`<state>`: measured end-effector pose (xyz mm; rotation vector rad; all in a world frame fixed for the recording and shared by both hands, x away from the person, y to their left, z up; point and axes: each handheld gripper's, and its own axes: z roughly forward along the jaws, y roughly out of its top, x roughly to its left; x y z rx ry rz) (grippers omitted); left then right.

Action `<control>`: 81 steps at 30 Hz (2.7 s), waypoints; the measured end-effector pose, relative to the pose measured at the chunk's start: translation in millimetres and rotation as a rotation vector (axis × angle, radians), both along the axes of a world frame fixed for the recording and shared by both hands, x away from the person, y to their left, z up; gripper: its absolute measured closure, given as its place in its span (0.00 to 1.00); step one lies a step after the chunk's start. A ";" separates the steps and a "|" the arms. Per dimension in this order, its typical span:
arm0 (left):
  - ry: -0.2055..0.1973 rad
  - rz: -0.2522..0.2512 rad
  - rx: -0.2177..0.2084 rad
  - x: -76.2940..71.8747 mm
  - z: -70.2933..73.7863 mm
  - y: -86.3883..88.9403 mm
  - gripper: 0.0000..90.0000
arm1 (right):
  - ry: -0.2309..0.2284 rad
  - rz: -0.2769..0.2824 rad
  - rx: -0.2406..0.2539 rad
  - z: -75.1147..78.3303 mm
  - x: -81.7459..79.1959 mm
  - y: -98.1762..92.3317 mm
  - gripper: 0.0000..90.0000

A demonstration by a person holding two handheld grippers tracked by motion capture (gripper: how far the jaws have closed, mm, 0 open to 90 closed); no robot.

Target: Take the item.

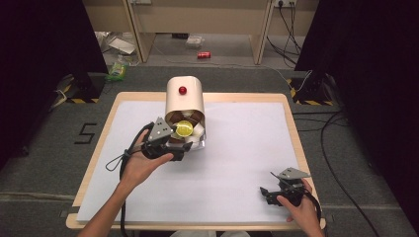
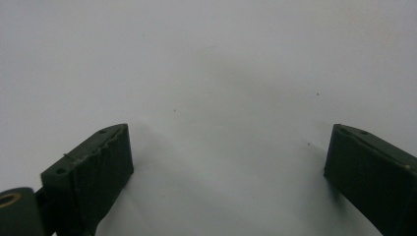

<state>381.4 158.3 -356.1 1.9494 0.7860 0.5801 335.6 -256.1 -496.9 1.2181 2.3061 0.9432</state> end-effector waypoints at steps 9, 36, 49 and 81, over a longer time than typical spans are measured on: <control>0.000 0.028 0.031 15.7 3.6 -2.2 0.32 | 0.000 0.001 -0.001 0.0 0.0 -0.1 0.05; 0.014 0.074 0.079 47.8 -8.9 -11.7 0.32 | 0.000 0.001 -0.001 0.0 0.0 -0.1 0.05; 0.069 0.057 0.049 51.8 -10.8 -12.5 0.43 | 0.000 0.001 -0.001 0.0 0.0 -0.1 0.05; 0.078 -0.022 -0.011 31.1 17.7 5.0 0.46 | -0.002 0.000 -0.003 0.0 -0.1 0.1 0.05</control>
